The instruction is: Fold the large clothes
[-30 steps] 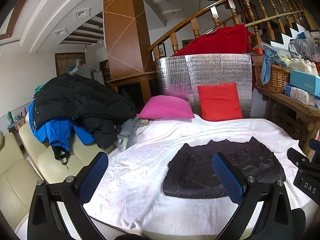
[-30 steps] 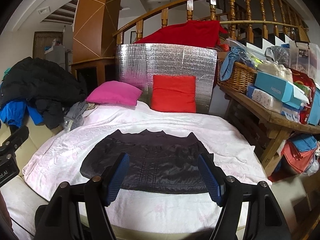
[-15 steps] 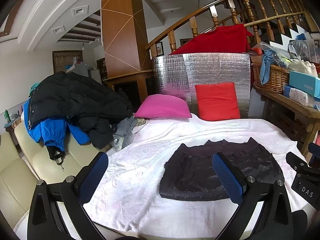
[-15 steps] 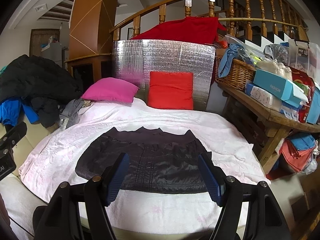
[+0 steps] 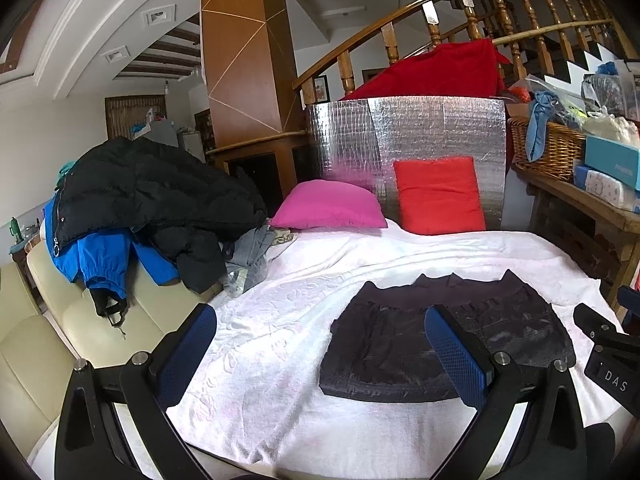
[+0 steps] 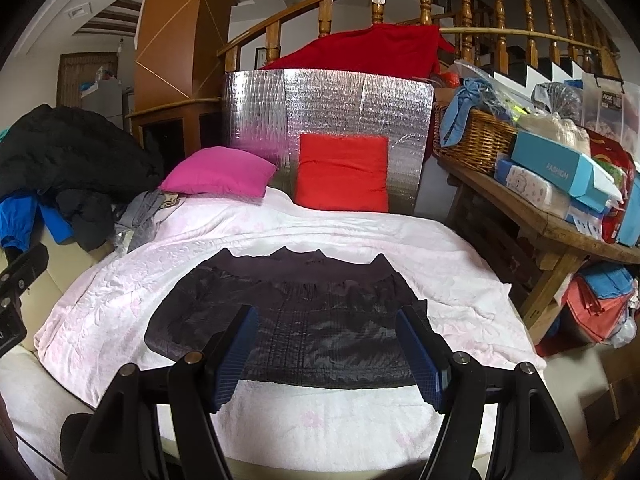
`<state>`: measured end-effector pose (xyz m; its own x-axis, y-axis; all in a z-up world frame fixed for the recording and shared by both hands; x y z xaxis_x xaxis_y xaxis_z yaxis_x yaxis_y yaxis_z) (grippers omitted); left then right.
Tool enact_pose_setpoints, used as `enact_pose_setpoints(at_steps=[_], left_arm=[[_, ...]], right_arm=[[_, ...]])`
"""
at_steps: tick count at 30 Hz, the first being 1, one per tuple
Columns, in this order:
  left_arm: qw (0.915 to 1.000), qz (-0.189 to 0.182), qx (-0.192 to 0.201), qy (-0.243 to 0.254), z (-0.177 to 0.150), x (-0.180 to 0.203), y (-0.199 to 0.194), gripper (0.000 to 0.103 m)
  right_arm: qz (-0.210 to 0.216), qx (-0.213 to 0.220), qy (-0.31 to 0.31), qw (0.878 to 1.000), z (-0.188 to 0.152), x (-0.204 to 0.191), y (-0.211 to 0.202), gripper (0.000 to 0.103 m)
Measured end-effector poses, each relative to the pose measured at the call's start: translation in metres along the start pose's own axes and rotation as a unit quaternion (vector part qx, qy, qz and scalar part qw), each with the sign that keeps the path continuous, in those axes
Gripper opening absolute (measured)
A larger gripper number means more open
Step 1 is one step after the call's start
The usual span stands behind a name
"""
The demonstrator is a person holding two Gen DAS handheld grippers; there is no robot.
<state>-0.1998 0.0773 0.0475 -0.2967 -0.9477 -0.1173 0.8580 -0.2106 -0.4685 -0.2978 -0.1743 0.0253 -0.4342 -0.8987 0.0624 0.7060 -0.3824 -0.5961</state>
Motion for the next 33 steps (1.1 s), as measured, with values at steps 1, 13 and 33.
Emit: enact_pose_setpoints(at_steps=[1, 13, 33], left_arm=[[1.0000, -0.001, 0.000, -0.001, 0.001, 0.000, 0.001, 0.103], [0.9999, -0.002, -0.009, 0.005, 0.002, 0.008, 0.016, 0.103], [0.9997, -0.004, -0.024, 0.005, 0.003, 0.017, 0.062, 0.103]], right_arm=[[0.001, 0.000, 0.000, 1.000, 0.001, 0.000, 0.002, 0.075], [-0.001, -0.009, -0.003, 1.000, 0.002, -0.001, 0.018, 0.075], [-0.012, -0.021, -0.002, 1.000, 0.013, 0.004, 0.065, 0.075]])
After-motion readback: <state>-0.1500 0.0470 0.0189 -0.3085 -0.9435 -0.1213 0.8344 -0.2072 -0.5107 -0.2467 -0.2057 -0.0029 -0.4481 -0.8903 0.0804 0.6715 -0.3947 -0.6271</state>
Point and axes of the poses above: each gripper's, at about its wrist camera, not at the fingertips, and y roughly the way its jaws point, x to its right, z to its top, the point moved 9 cm from there along y, roughly the way its jaws point, and after that the axes turned 6 degrees about -x, right-handed, at the moved point
